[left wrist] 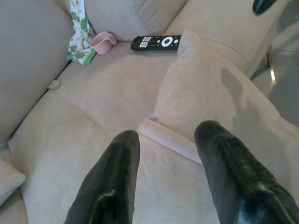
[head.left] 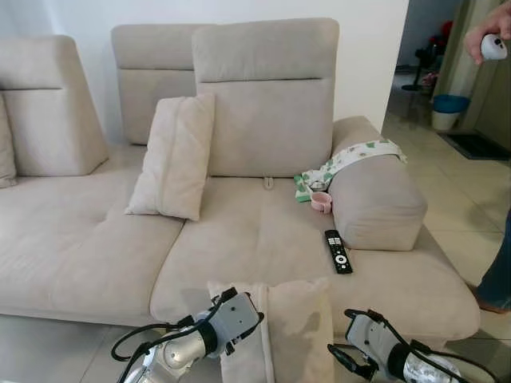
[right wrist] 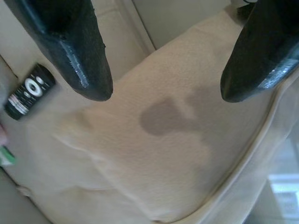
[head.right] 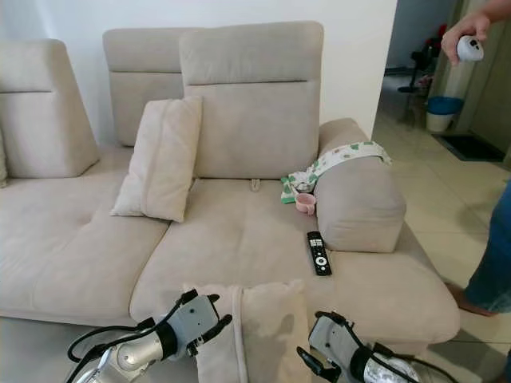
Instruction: Move the pillow to the sofa from floor
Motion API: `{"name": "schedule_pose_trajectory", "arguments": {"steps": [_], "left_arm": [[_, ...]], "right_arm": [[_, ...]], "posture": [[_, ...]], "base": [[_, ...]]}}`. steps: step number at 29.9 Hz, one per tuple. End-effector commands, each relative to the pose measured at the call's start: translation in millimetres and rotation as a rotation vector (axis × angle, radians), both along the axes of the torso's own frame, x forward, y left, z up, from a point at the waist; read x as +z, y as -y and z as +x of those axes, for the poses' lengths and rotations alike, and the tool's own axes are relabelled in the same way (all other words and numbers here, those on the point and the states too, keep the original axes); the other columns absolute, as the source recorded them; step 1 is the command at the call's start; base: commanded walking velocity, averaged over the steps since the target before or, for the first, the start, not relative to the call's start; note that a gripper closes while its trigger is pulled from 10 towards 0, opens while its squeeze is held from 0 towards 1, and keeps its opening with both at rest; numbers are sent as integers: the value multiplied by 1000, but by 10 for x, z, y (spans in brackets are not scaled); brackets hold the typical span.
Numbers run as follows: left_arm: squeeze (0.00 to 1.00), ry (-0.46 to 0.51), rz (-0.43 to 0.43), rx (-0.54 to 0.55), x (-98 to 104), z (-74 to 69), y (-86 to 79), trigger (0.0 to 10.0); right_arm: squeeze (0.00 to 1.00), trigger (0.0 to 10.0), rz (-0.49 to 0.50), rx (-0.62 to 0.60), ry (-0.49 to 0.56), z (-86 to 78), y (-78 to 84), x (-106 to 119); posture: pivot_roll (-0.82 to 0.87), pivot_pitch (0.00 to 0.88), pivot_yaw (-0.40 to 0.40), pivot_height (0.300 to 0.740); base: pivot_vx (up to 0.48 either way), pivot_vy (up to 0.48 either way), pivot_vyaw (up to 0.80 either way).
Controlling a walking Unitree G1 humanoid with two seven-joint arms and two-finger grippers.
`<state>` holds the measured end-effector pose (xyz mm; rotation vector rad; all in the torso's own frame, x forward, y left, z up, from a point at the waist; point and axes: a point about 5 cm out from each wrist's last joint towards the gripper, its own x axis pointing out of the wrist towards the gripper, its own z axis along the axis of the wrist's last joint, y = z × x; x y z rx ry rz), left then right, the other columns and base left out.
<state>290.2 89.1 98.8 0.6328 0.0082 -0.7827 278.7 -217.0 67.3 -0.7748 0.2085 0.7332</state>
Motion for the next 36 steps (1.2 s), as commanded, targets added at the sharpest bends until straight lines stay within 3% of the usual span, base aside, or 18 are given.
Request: {"name": "schedule_pose_trajectory", "arguments": {"steps": [1, 4, 7, 11, 12, 14, 19, 24, 31, 36], "left_arm": [[0, -17, 20, 5, -10, -31, -59, 10000], [0, -20, 36, 1, 31, -97, -86, 10000], [0, -22, 41, 7, 44, -133, -106, 10000], [0, -36, 53, 27, 40, -212, -161, 10000], [0, -36, 53, 27, 40, -212, -161, 10000], [0, -50, 60, 40, 28, -283, -202, 10000], [0, -66, 67, 44, 24, -346, -227, 10000], [0, -84, 77, 39, 30, -385, -238, 10000], [0, -85, 88, 50, 106, -437, -263, 10000], [0, -97, 94, 67, 113, -488, -299, 10000]], "right_arm": [[0, 10000, -50, 49, -14, 20, -21, -23], [0, 10000, -150, 64, 19, 200, 26, 70], [0, 10000, -173, 44, 37, 256, 71, 120], [0, 10000, -221, -75, 90, 379, 295, 260], [0, 10000, -221, -75, 90, 379, 295, 260], [0, 10000, -256, -124, 128, 395, 460, 357], [0, 10000, -260, -142, 167, 416, 555, 449], [0, 10000, -233, -89, 147, 478, 473, 455], [0, 10000, -222, 17, 183, 690, 163, 603], [0, 10000, -207, 54, 201, 757, 46, 674]], "posture": [[7, 35, 102, 520], [39, 60, 103, 520], [60, 77, 99, 520], [89, 101, 92, 520], [89, 101, 92, 520], [97, 118, 88, 520], [94, 138, 89, 520], [89, 159, 97, 520], [133, 194, 95, 520], [161, 213, 92, 520]], "base": [[0, 0, 0], [0, 0, 0], [0, 0, 0], [0, 0, 0], [0, 0, 0], [0, 0, 0], [0, 0, 0], [0, 0, 0], [0, 0, 0], [0, 0, 0]]}}
